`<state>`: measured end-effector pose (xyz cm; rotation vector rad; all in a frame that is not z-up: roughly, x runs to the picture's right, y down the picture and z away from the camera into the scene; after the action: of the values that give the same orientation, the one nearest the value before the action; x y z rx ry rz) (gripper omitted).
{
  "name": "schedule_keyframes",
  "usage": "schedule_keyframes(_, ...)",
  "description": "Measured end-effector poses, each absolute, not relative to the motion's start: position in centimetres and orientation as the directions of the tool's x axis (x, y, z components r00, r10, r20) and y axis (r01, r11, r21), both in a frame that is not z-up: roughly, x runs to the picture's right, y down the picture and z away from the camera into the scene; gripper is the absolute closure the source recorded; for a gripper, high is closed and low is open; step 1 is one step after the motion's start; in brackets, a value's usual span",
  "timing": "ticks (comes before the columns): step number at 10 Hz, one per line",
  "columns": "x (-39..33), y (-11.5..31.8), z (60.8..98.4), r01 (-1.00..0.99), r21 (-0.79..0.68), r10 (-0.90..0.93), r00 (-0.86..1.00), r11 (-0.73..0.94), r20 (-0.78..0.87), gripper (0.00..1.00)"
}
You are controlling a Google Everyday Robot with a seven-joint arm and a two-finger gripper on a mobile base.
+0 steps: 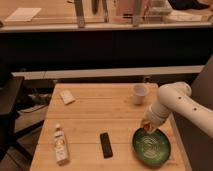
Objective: Place the pepper in the ceramic bowl
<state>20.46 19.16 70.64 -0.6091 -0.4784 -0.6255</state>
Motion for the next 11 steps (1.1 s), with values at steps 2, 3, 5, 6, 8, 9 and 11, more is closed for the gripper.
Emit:
schedule_keyframes(2,20.47,19.18,70.62,0.664,-0.374,-0.395,0.712,0.648,0.580,0.71)
schedule_keyframes(3,20.46,19.17,70.60,0.666,-0.372,-0.397,0.711,0.647,0.581,0.71)
schedule_keyframes(5,20.47,19.19,70.58,0.668,-0.371,-0.399,0.708,0.645,0.583,0.71)
schedule_keyframes(6,20.48,19.20,70.56,0.670,-0.369,-0.400,0.706,0.644,0.584,0.71)
schedule_keyframes(8,20.49,19.21,70.55,0.672,-0.368,-0.402,0.704,0.642,0.585,0.71)
schedule_keyframes(9,20.49,19.22,70.52,0.675,-0.367,-0.404,0.702,0.641,0.587,0.71)
schedule_keyframes(11,20.54,19.25,70.42,0.679,-0.367,-0.406,0.699,0.636,0.588,0.71)
